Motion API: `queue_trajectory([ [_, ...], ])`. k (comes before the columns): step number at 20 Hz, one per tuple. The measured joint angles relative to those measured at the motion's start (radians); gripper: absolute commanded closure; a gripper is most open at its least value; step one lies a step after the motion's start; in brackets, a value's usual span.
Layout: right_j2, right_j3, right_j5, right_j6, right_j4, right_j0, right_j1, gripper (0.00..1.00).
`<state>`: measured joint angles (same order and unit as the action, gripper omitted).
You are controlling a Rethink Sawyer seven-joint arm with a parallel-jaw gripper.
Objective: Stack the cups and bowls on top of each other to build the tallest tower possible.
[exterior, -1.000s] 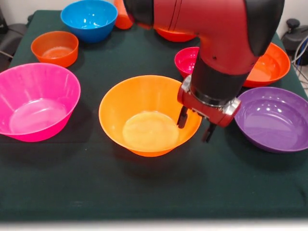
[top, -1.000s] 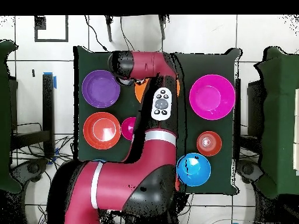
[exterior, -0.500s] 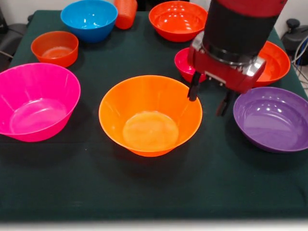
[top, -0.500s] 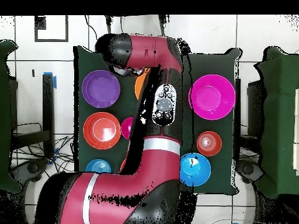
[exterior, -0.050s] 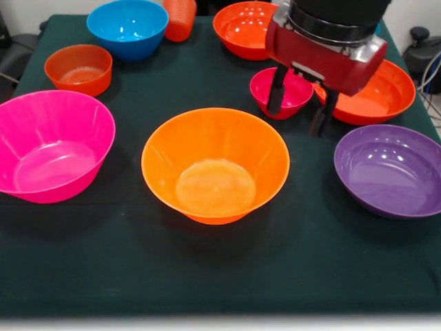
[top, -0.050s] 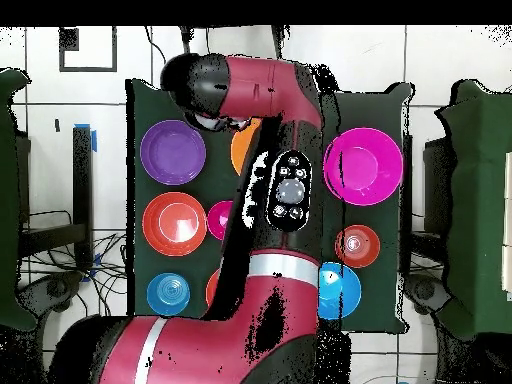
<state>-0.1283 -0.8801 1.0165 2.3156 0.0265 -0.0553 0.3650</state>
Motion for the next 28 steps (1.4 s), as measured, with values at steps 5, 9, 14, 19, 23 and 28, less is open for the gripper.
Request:
queue_trajectory([
  [5, 0.008, -0.137, -0.088, 0.0, -0.001, -0.025, 0.055, 0.0],
  [9, 0.016, -0.264, -0.17, 0.0, -0.004, -0.058, 0.098, 0.0],
  [14, 0.025, -0.377, -0.23, 0.0, -0.026, -0.096, 0.134, 0.0],
  [19, 0.042, -0.465, -0.246, 0.0, -0.055, -0.133, 0.157, 0.0],
  [23, 0.057, -0.517, -0.252, 0.0, -0.074, -0.148, 0.165, 0.0],
  [28, 0.075, -0.568, -0.293, 0.0, -0.092, -0.153, 0.165, 0.0],
])
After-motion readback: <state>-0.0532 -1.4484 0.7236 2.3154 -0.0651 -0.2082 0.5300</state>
